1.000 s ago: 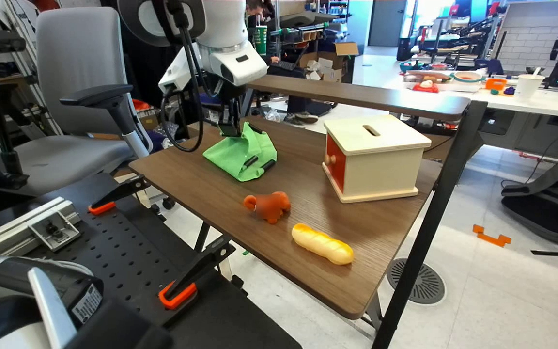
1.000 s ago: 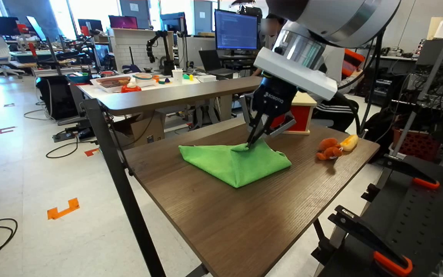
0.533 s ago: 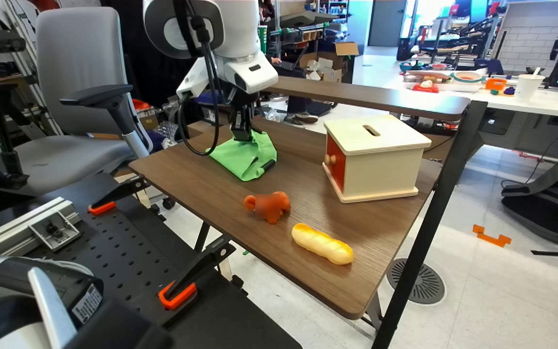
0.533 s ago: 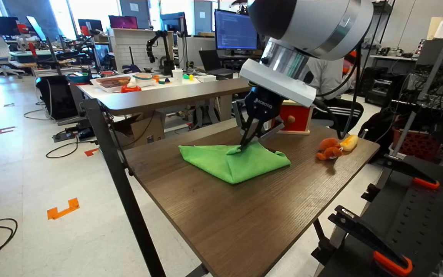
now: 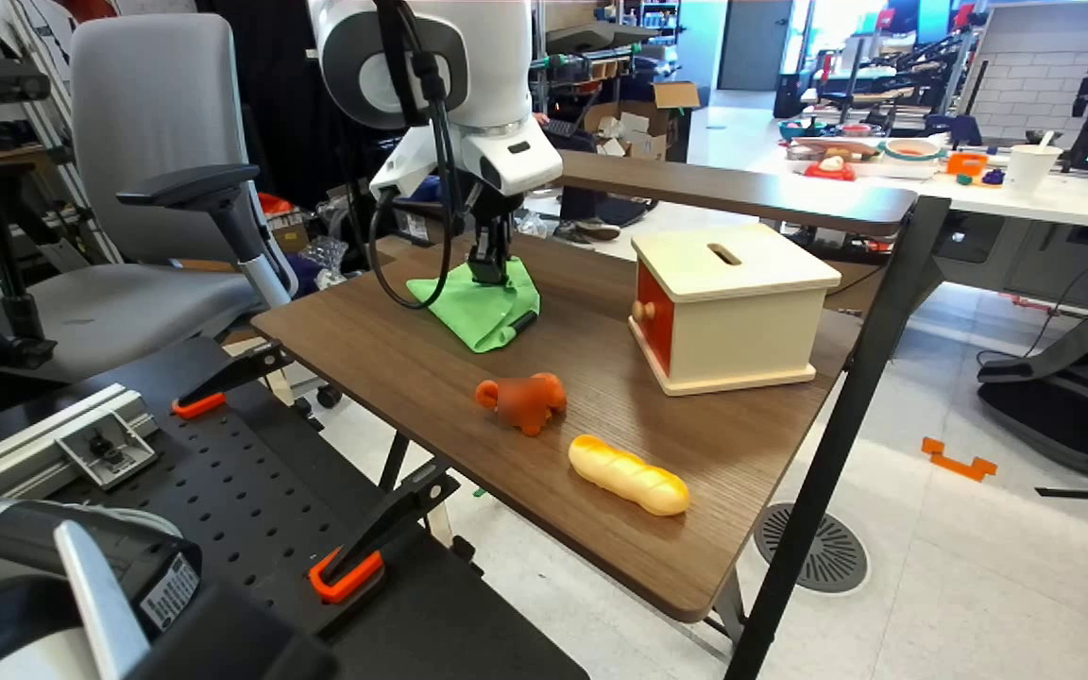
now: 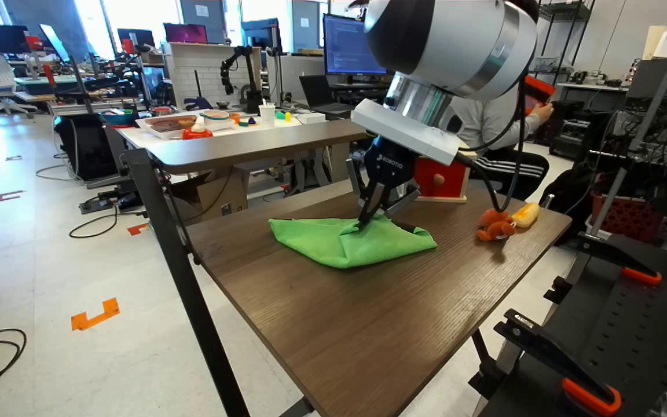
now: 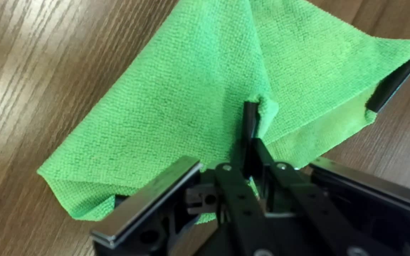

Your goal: Fold the towel

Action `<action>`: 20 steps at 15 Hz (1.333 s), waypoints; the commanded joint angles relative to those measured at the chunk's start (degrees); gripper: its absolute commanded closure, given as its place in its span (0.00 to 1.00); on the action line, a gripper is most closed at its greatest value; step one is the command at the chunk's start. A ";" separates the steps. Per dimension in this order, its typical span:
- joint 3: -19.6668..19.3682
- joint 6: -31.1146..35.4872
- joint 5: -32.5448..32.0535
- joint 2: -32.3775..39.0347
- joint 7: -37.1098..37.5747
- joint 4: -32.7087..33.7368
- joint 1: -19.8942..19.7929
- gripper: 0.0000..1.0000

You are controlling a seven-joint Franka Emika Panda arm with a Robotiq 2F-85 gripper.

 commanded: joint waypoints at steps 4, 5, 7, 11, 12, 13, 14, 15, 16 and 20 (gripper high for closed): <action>-0.39 -3.37 -0.33 1.62 2.10 3.45 -0.12 0.45; -0.17 -3.63 -0.18 1.36 1.97 3.35 -0.29 0.38; 0.09 -3.73 -0.01 1.01 1.69 3.21 -0.47 0.23; 0.73 -3.44 0.40 -0.39 0.91 2.32 -0.81 0.00; 0.95 -3.30 0.53 -0.86 0.67 2.00 -0.91 0.00; 1.36 -3.19 0.79 -1.76 0.26 1.35 -1.07 0.00; 1.89 -2.63 1.11 -2.96 -0.35 0.38 -1.15 0.00; 2.62 -2.08 1.59 -4.45 -1.04 -0.86 -1.26 0.00; 3.86 -1.89 2.42 -6.28 -2.34 -2.40 -1.73 0.00; 10.32 -3.86 9.70 -13.61 -11.94 -8.90 -4.95 0.00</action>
